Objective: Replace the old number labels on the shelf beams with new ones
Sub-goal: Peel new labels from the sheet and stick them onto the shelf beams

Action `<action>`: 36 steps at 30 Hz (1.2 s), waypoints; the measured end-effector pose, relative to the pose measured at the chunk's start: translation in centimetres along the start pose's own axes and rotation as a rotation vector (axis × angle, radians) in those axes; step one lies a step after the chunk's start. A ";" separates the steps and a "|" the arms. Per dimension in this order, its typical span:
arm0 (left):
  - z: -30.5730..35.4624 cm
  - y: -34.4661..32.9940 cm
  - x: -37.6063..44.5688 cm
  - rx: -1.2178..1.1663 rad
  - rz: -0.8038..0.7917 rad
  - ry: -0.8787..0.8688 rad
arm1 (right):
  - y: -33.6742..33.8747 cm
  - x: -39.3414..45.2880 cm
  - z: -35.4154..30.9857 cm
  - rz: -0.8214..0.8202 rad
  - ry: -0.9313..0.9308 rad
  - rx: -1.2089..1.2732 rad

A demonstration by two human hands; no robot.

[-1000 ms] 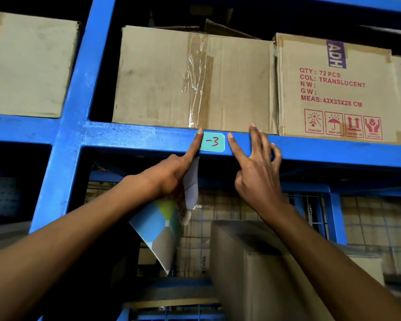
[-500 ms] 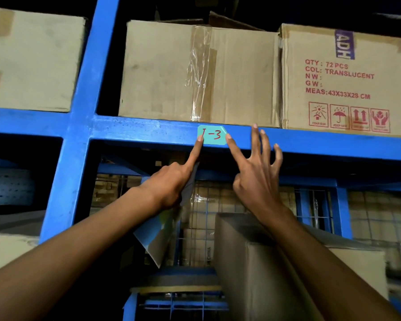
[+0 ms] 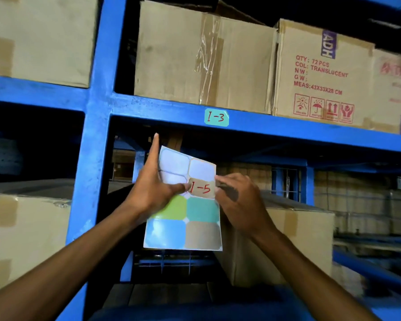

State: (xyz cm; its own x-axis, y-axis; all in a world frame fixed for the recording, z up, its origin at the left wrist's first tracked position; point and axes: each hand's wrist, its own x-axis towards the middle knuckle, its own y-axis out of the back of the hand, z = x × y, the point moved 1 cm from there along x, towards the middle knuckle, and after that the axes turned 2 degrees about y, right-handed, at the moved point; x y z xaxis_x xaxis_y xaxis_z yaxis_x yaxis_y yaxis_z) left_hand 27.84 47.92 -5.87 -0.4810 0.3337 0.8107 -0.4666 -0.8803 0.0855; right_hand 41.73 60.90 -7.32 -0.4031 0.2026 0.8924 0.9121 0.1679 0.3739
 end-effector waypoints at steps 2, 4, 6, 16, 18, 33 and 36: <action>0.6 0.4 -1.4 -0.027 0.002 -0.008 | -0.2 -1.1 -1.1 0.001 -0.013 0.023; 1.0 0.9 -2.5 -0.043 -0.011 -0.013 | -0.2 -1.9 -2.1 0.017 -0.016 0.021; 1.0 1.6 -3.5 -0.031 -0.026 -0.021 | -0.2 -2.6 -2.9 0.044 -0.051 0.052; -0.9 2.1 -10.1 0.156 -0.084 0.032 | -0.5 -8.6 -5.4 -0.083 -0.246 0.210; -2.1 1.8 -11.3 0.102 -0.105 0.177 | -0.7 -10.2 -5.6 -0.124 -0.262 0.285; -8.8 1.3 -17.5 0.316 -0.286 0.099 | 0.1 -16.0 1.0 -0.119 -0.621 0.417; -9.8 0.4 -18.7 0.322 -0.345 0.128 | -0.5 -16.9 2.6 -0.130 -0.649 0.433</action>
State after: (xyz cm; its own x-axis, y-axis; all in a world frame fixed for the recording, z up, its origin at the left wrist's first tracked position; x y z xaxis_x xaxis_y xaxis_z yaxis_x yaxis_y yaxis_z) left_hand 29.34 44.60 -26.62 -0.4357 0.6450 0.6278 -0.3709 -0.7641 0.5277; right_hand 47.92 59.86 -23.22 -0.5887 0.6556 0.4729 0.7985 0.5625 0.2143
